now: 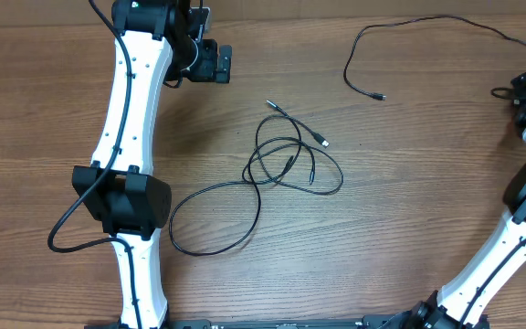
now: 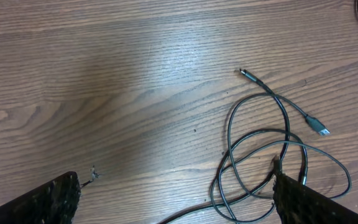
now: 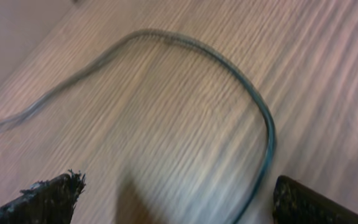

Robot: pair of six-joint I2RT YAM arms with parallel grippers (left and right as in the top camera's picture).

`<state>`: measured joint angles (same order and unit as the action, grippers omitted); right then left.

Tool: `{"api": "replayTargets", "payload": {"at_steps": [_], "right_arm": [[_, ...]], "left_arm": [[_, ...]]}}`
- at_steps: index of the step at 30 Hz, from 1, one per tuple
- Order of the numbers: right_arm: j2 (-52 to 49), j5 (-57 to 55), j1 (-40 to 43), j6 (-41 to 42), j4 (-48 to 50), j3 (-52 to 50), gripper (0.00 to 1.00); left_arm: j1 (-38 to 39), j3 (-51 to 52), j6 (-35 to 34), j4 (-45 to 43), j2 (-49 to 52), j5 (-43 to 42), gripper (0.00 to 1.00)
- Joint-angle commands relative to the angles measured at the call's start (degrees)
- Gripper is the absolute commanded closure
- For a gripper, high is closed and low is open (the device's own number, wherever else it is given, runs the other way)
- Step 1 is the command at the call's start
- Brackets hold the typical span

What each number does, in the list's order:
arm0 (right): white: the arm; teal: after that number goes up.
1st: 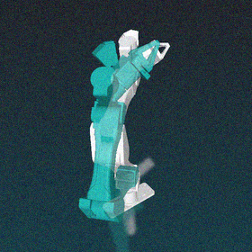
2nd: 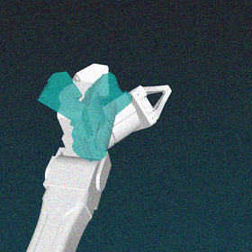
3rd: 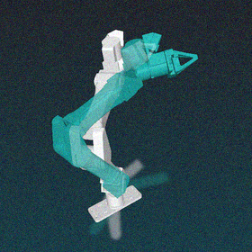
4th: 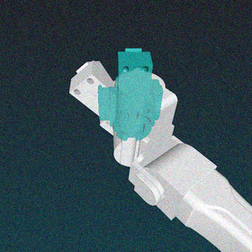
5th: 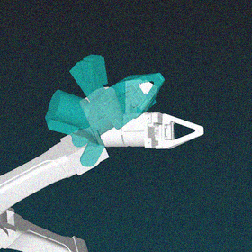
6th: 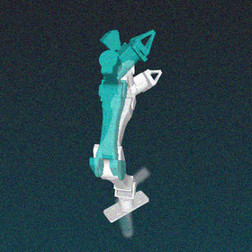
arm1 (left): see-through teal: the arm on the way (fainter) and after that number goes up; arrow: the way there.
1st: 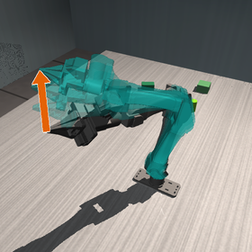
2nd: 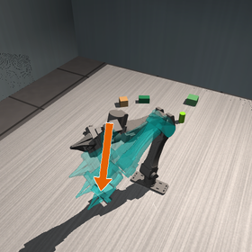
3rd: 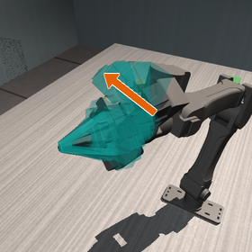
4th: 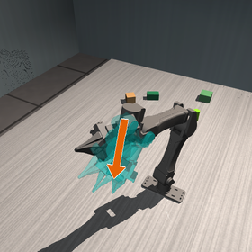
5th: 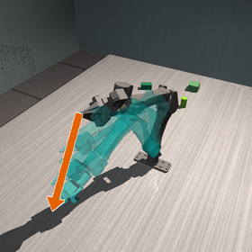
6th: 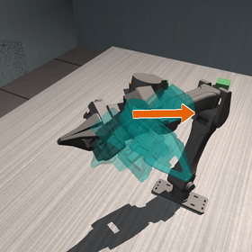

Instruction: Untangle cables

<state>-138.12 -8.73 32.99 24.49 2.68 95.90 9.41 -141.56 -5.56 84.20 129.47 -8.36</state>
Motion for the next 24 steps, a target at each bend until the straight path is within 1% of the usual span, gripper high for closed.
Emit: {"api": "replayTargets", "payload": {"at_steps": [1, 4, 7, 11, 12, 15, 19, 21, 24], "right_arm": [[10.58, 1.53, -0.7, -2.73, -8.46, 0.48, 0.0], [17.31, 1.51, -1.6, -2.75, -18.99, 0.48, 0.0], [23.41, 1.49, -2.97, -3.41, -27.04, 0.5, 0.0], [32.46, 1.6, -6.75, -3.58, -38.95, 0.5, 0.0], [35.47, 2.56, -8.81, -3.56, -43.25, 0.5, 0.0], [39.65, 8.17, -13.35, -3.54, -50.51, 0.5, 0.0], [41.81, 17.59, -21.81, -3.1, -61.55, 0.5, 0.0], [41.38, 18.47, -28.5, -3.15, -67.28, 0.44, 0.0], [40.63, 16.35, -36.2, -3.8, -71.23, 0.35, 0.0]], "left_arm": [[0.39, 0.11, 1.29, -0.11, 0.55, -0.44, 0.0], [0.39, 0.11, 1.29, -0.11, 0.55, -0.44, 0.0], [0.39, 0.11, 1.29, -0.11, 0.55, -0.44, 0.01], [0.39, 0.11, 1.29, -0.11, 0.55, -0.44, 0.01], [0.37, 0.11, 1.29, -0.11, 0.55, -0.44, 0.0], [0.37, 0.11, 1.29, -0.11, 0.55, -0.44, 0.01], [0.39, 0.11, 1.29, -0.11, 0.55, -0.44, 0.01], [0.37, 0.11, 1.29, -0.11, 0.55, -0.44, 0.0], [0.37, 0.11, 1.29, -0.11, 0.55, -0.44, 0.0]]}}
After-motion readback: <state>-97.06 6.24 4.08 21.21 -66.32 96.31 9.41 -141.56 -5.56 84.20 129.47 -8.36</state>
